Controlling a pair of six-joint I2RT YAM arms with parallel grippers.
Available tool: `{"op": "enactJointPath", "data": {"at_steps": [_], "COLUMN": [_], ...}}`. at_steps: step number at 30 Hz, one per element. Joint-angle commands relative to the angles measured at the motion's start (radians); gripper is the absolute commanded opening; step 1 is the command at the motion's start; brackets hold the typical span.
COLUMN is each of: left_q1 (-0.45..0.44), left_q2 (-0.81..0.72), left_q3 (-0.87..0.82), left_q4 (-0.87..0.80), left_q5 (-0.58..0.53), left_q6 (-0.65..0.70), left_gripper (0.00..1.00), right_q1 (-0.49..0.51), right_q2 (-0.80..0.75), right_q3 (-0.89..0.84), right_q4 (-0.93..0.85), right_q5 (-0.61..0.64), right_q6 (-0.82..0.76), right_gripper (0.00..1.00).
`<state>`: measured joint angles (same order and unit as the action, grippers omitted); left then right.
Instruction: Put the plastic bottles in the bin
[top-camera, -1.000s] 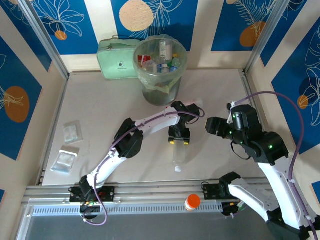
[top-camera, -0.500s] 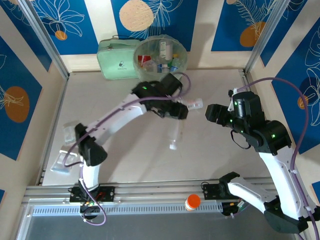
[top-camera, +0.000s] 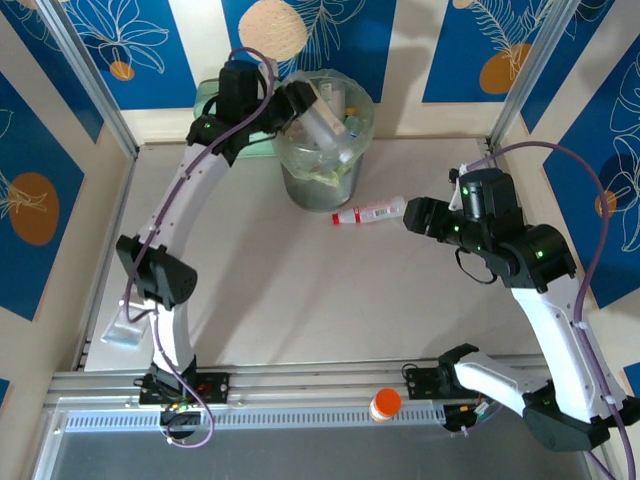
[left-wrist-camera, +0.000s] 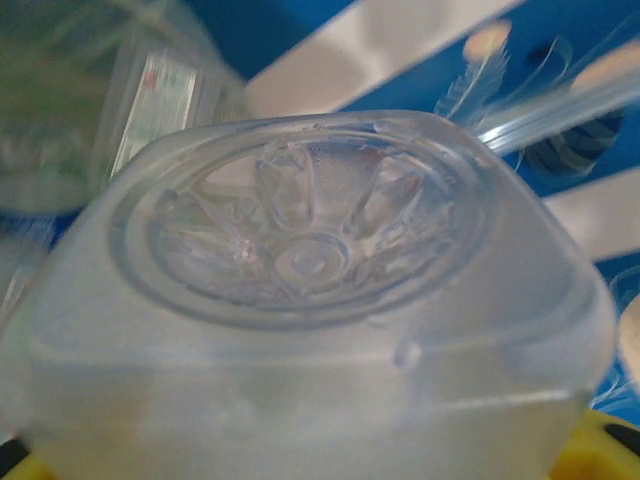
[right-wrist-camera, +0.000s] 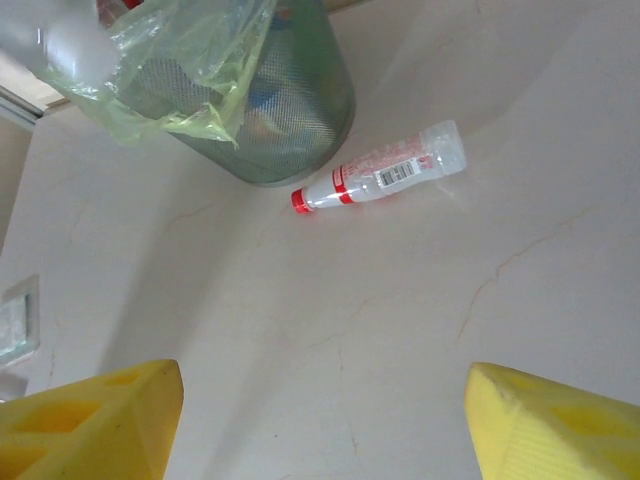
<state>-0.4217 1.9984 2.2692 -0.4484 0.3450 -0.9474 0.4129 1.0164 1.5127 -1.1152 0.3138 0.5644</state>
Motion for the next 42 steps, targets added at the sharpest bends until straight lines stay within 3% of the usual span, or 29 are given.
{"op": "enactJointPath", "data": {"at_steps": [1,5,11,20,27,31,36,38,42], "left_q1": [0.036,0.052,0.048,0.053,0.052,0.052,0.055,0.055,0.054], "left_q2": [0.153,0.334,0.347,0.314,0.212,0.121,-0.017,-0.081,-0.279], "left_q3": [0.195,0.437,0.385,0.377,0.311,0.277,0.243,0.19,-0.083], "left_q4": [0.15,0.069,0.016,-0.102,-0.185,-0.26,-0.384,-0.424,-0.377], "left_q5": [0.026,0.006,-0.044,-0.073,-0.104,-0.13,-0.197,-0.234,-0.272], "left_q6": [-0.161,-0.188,-0.128,-0.058,-0.045,0.009,0.081,0.082,0.041], "left_gripper": [0.5,0.49,0.51,0.85,1.0,0.99,0.99,0.99,0.99], "right_q1": [-0.003,-0.003,-0.017,-0.042,-0.038,-0.017,-0.006,-0.006,-0.005], "right_q2": [0.018,0.038,0.044,0.085,0.118,0.138,0.166,0.166,0.162], "right_q3": [0.047,0.063,0.054,0.081,0.139,0.188,0.209,0.202,0.16], "right_q4": [-0.001,-0.005,0.007,0.028,-0.023,-0.05,-0.058,-0.055,-0.045], "right_q5": [-0.04,-0.038,-0.028,-0.055,-0.009,0.044,0.011,-0.001,-0.026], "right_q6": [-0.019,-0.032,-0.064,-0.113,-0.129,-0.135,-0.075,-0.041,0.052], "right_gripper": [0.74,0.75,0.75,0.75,0.76,0.77,0.77,0.77,0.77]}}
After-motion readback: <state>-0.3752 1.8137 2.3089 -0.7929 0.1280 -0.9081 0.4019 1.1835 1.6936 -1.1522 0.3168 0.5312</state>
